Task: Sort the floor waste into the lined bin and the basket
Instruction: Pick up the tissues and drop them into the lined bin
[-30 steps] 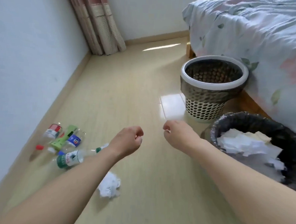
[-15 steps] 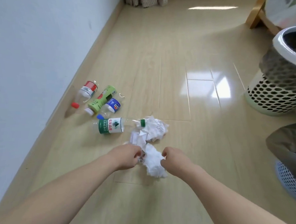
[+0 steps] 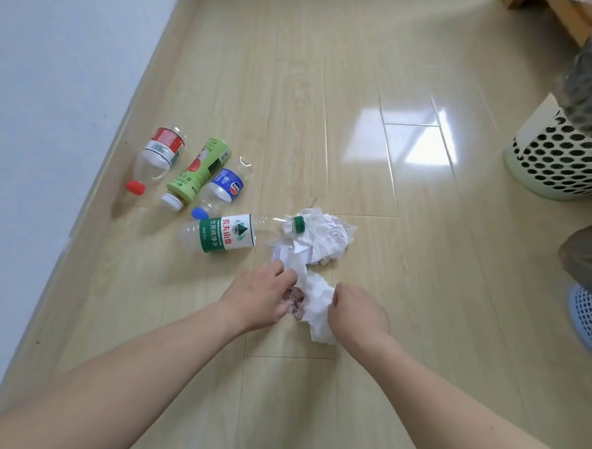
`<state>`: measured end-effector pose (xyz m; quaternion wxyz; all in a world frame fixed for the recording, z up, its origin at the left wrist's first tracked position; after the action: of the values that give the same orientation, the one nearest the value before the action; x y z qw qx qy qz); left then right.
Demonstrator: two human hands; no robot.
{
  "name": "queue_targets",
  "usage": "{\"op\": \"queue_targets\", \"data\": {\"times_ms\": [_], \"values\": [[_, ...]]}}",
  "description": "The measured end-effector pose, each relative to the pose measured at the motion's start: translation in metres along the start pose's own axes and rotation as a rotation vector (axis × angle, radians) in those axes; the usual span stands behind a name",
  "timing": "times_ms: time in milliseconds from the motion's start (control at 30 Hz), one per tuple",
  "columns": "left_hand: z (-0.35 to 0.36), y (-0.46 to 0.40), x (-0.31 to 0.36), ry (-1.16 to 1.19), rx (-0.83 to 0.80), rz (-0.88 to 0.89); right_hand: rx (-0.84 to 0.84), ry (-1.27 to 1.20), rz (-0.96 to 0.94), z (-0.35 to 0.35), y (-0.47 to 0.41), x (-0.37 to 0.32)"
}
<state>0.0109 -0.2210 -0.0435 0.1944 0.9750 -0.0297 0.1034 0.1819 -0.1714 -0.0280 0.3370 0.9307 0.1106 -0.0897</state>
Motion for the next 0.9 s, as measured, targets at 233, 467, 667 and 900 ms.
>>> {"op": "queue_targets", "data": {"times_ms": [233,467,667,900], "values": [[0.003,-0.001,-0.002,-0.086,0.026,0.027,-0.112,0.007,-0.07,0.005,-0.001,-0.003],[-0.003,0.011,-0.007,-0.044,-0.02,0.085,0.077,0.064,-0.119,-0.001,0.002,-0.009],[-0.024,0.021,-0.024,0.743,-0.154,-0.172,0.13,0.008,-0.269,-0.028,0.013,-0.008],[-0.058,0.025,-0.012,0.791,-0.224,-0.311,0.071,-0.115,-0.355,-0.073,0.024,-0.006]]}}
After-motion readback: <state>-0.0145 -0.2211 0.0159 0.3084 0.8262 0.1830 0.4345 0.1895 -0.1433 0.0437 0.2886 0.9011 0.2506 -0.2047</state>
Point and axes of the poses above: each hand's wrist, its own y-axis away from the middle knuckle, its own z-axis out of the palm, x = y × z, the point moved 1 cm from there along -y, towards the middle knuckle, and after that the axes turned 6 degrees about -x, right-handed, at the moved point
